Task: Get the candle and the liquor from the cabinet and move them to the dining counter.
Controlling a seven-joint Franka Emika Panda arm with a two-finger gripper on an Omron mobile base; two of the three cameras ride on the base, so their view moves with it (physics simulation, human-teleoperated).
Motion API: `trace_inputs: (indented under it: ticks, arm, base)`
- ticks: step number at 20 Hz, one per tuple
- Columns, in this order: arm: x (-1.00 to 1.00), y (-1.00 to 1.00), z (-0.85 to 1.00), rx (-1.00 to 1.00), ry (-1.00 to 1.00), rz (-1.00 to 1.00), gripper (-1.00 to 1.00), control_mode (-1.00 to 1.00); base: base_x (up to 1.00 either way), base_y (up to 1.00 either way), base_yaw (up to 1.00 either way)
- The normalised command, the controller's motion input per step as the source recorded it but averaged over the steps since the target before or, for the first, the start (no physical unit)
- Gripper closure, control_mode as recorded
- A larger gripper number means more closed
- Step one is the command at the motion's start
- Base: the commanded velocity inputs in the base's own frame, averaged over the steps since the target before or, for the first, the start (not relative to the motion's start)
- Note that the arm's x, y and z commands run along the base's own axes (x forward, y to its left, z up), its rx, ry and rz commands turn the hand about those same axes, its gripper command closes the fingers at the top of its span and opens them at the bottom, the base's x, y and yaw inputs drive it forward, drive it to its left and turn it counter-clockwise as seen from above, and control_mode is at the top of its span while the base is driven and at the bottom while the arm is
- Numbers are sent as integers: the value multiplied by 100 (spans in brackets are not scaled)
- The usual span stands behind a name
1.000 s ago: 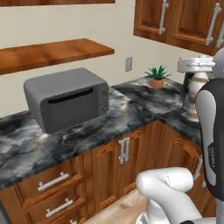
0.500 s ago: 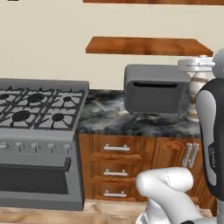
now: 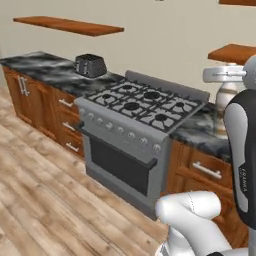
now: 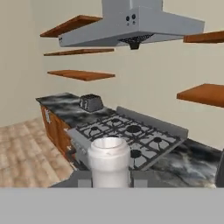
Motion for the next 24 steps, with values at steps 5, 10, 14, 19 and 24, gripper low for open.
trace_inputs:
  ticks: [5,10,14,19,24]
  arm:
    - [0,0,0,0,0,0,100,100]
    - [0,0,0,0,0,0,100,100]
    - [0,0,0,0,0,0,100,100]
    - [0,0,0,0,0,0,100,100]
    - [0,0,0,0,0,0,100,100]
  base:
    - [0,21,91]
    - [0,30,95]
    - [-2,72,53]
    - [14,98,4]
    - [27,100,0]
